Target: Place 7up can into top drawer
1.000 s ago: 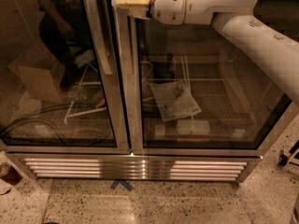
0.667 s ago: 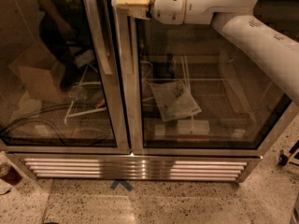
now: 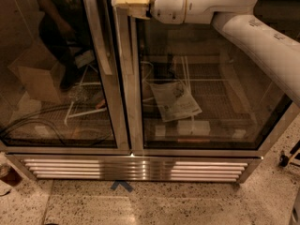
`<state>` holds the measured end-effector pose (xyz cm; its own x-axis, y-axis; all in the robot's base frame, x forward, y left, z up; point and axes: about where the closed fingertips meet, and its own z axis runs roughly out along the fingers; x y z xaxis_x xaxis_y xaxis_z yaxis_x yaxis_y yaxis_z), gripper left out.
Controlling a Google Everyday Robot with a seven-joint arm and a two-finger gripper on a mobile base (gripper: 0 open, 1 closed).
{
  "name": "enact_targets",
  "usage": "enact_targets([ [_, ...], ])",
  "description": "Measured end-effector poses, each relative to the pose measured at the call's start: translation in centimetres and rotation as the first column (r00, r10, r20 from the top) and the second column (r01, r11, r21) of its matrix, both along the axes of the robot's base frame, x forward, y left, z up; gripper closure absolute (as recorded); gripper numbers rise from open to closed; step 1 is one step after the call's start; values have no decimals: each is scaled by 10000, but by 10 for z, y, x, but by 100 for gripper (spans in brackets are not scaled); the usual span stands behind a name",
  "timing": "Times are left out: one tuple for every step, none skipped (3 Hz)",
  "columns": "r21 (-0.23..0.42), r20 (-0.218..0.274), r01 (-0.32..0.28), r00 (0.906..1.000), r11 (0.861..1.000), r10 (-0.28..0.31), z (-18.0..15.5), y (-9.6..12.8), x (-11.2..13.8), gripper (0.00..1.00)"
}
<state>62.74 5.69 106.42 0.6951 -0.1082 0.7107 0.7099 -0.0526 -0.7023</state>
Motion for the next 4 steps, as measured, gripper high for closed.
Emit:
enact_targets([
  [47,-60,-41,10000,10000,41,2,-4,0,100],
  [48,-59,-42,10000,10000,42,2,-4,0,97],
  [48,-59,-43,10000,10000,43,2,-4,0,74],
  [48,-59,-43,10000,10000,43,2,-4,0,52],
])
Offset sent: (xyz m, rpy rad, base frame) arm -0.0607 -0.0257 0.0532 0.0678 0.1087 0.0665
